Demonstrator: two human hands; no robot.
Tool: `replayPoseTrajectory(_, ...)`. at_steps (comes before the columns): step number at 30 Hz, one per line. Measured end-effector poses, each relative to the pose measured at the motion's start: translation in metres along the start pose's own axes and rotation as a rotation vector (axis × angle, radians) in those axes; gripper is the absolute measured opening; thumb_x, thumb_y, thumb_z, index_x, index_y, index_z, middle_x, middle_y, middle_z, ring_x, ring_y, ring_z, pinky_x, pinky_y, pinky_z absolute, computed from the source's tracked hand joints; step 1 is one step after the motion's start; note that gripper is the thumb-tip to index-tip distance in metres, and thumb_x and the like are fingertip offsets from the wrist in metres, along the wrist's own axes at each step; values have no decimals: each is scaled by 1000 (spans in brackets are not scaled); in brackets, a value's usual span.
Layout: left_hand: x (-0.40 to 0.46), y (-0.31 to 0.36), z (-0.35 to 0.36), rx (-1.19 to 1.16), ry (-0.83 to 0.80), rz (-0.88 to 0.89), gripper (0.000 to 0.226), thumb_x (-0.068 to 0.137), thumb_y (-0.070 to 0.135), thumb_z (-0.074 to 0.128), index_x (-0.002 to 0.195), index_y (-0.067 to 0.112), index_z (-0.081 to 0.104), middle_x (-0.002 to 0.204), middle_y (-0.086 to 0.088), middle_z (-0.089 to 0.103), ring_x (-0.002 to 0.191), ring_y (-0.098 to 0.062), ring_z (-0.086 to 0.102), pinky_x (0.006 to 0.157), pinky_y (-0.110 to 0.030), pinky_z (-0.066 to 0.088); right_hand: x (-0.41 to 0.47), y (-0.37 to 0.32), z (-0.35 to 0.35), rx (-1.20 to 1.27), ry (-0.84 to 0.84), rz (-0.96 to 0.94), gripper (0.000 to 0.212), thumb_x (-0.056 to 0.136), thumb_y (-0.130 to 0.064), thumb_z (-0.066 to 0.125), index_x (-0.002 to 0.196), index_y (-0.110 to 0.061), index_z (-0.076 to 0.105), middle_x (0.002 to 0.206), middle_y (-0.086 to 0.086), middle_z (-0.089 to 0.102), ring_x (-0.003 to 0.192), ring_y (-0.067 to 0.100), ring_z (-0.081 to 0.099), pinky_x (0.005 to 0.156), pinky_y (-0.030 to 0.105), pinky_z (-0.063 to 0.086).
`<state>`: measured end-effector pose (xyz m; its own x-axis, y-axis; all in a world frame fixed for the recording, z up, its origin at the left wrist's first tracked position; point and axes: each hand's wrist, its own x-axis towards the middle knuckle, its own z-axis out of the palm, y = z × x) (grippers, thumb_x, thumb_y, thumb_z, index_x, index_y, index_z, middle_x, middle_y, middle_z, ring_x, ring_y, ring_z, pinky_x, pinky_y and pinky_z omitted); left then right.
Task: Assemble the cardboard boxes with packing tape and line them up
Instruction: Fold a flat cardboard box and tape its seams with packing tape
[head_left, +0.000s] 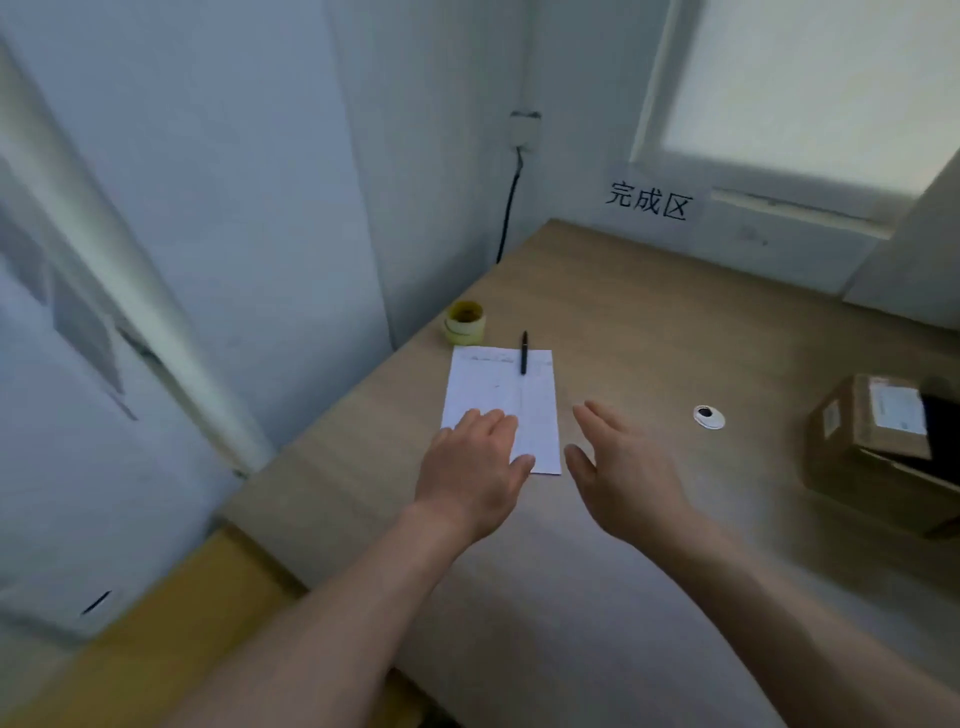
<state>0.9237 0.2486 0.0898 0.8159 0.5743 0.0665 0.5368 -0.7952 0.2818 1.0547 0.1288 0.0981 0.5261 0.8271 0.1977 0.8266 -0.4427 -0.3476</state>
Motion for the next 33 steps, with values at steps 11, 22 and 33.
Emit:
replayPoseTrajectory(11, -186, -66, -37, 87, 105, -460, 45, 98, 43, 44, 132, 14, 50, 141, -4, 49, 132, -25, 40, 106, -41, 37, -58, -136, 35, 96, -209, -401, 37, 97, -31, 53, 126, -9, 57, 133, 10, 57, 112, 35, 58, 87, 42, 50)
replayPoseTrajectory(22, -366, -89, -66, 131, 192, -788, 54, 100, 47, 40, 145, 17, 39, 152, 1, 38, 142, -22, 31, 111, -43, 33, -157, -260, 48, 108, -321, -751, 34, 97, -34, 46, 123, -13, 53, 131, 4, 56, 101, 34, 62, 75, 41, 51)
replayPoseTrajectory(33, -573, -158, -89, 143, 185, -1013, 47, 99, 48, 40, 135, 19, 48, 121, -7, 62, 118, -28, 51, 97, -42, 41, -290, -431, 89, 35, -418, -874, 45, 100, -41, 45, 142, -25, 46, 139, 0, 57, 118, 29, 56, 86, 36, 45)
